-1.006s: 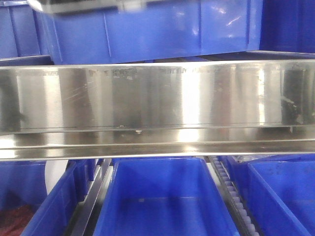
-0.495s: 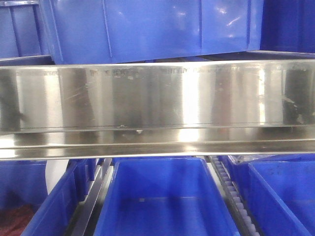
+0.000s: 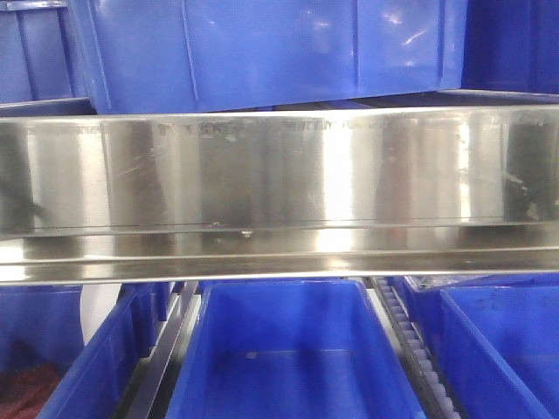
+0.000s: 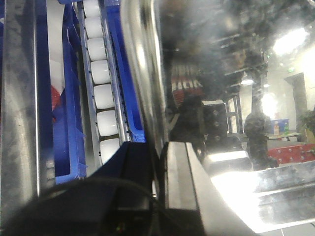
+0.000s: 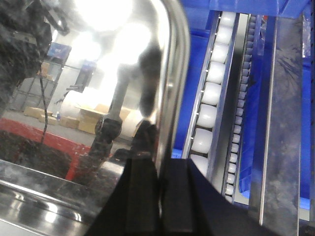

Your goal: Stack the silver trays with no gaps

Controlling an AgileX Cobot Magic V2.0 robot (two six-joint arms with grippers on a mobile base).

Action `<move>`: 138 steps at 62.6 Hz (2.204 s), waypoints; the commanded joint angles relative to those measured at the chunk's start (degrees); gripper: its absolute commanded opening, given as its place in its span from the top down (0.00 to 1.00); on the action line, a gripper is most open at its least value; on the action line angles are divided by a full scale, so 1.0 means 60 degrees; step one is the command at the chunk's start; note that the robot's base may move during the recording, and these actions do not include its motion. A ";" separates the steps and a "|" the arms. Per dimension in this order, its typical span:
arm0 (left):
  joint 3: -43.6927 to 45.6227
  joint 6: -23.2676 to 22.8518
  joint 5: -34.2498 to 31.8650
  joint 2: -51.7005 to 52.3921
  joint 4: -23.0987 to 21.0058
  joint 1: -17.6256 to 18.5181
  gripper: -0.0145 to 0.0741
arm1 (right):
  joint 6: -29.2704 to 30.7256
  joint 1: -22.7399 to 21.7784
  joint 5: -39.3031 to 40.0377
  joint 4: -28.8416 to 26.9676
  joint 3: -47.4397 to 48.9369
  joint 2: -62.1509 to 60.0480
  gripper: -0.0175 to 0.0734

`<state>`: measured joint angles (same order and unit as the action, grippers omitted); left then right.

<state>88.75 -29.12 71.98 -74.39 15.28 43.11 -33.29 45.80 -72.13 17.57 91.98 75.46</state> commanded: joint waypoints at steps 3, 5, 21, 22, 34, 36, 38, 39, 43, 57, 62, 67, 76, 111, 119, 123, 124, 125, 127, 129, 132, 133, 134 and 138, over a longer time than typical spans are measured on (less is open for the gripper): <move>0.0294 0.0154 -0.0021 0.0256 0.0241 0.0123 0.89 | 0.0098 0.0027 -0.0258 0.0478 0.0301 -0.0335 0.78; 0.0294 0.0154 -0.0021 0.0256 0.0241 0.0123 0.89 | 0.0098 0.0027 -0.0258 0.0478 0.0301 -0.0335 0.78; 0.0294 0.0154 -0.0021 0.0256 0.0241 0.0123 0.89 | 0.0098 0.0027 -0.0258 0.0478 0.0301 -0.0335 0.78; 0.0294 0.0154 -0.0021 0.0256 0.0241 0.0123 0.89 | 0.0098 0.0027 -0.0258 0.0478 0.0301 -0.0335 0.78; 0.0294 0.0154 -0.0021 0.0256 0.0241 0.0123 0.89 | 0.0098 0.0027 -0.0258 0.0478 0.0301 -0.0335 0.78; 0.0294 0.0154 -0.0021 0.0256 0.0241 0.0123 0.89 | 0.0098 0.0027 -0.0258 0.0478 0.0301 -0.0335 0.78; 0.0294 0.0154 -0.0021 0.0256 0.0241 0.0123 0.89 | 0.0098 0.0027 -0.0258 0.0478 0.0301 -0.0335 0.78; 0.0294 0.0154 -0.0021 0.0256 0.0241 0.0123 0.89 | 0.0098 0.0027 -0.0258 0.0478 0.0301 -0.0335 0.78; 0.0294 0.0154 -0.0021 0.0256 0.0241 0.0123 0.89 | 0.0098 0.0027 -0.0258 0.0478 0.0301 -0.0335 0.78; 0.0294 0.0154 -0.0021 0.0256 0.0241 0.0123 0.89 | 0.0098 0.0027 -0.0258 0.0478 0.0301 -0.0335 0.78; 0.0294 0.0154 -0.0021 0.0256 0.0241 0.0123 0.89 | 0.0098 0.0027 -0.0258 0.0478 0.0301 -0.0335 0.78; 0.0294 0.0154 -0.0021 0.0256 0.0241 0.0123 0.89 | 0.0098 0.0027 -0.0258 0.0478 0.0301 -0.0335 0.78; 0.0294 0.0154 -0.0021 0.0256 0.0241 0.0123 0.89 | 0.0098 0.0027 -0.0258 0.0478 0.0301 -0.0335 0.78; 0.0294 0.0154 -0.0021 0.0256 0.0241 0.0123 0.89 | 0.0098 0.0027 -0.0257 0.0478 0.0301 -0.0306 0.78; 0.0294 0.0154 -0.0021 0.0256 0.0241 0.0123 0.89 | 0.0098 0.0027 -0.0257 0.0478 0.0301 -0.0306 0.78; 0.0294 0.0154 -0.0021 0.0256 0.0241 0.0123 0.89 | 0.0098 0.0027 -0.0257 0.0478 0.0301 -0.0306 0.78; 0.0294 0.0154 -0.0021 0.0256 0.0241 0.0123 0.89 | 0.0098 0.0027 -0.0257 0.0478 0.0301 -0.0306 0.78; 0.0294 0.0154 -0.0021 0.0256 0.0241 0.0123 0.89 | 0.0098 0.0027 -0.0257 0.0478 0.0301 -0.0306 0.78; 0.0294 0.0154 -0.0021 0.0256 0.0241 0.0123 0.89 | 0.0098 0.0027 -0.0257 0.0478 0.0301 -0.0306 0.78; 0.0294 0.0154 -0.0021 0.0256 0.0241 0.0123 0.89 | 0.0098 0.0027 -0.0257 0.0478 0.0301 -0.0306 0.78; 0.0294 0.0154 -0.0021 0.0256 0.0241 0.0123 0.89 | 0.0098 0.0027 -0.0257 0.0478 0.0301 -0.0306 0.78; 0.0294 0.0154 -0.0021 0.0256 0.0241 0.0123 0.89 | 0.0098 0.0027 -0.0257 0.0478 0.0301 -0.0306 0.78; 0.0294 0.0154 -0.0021 0.0256 0.0241 0.0123 0.89 | 0.0098 0.0027 -0.0257 0.0478 0.0301 -0.0306 0.78; 0.0294 0.0154 -0.0021 0.0256 0.0241 0.0123 0.89 | 0.0098 0.0027 -0.0257 0.0478 0.0301 -0.0306 0.78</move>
<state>88.75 -29.12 71.98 -74.39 15.28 43.11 -33.29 45.80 -72.13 17.66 91.98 75.46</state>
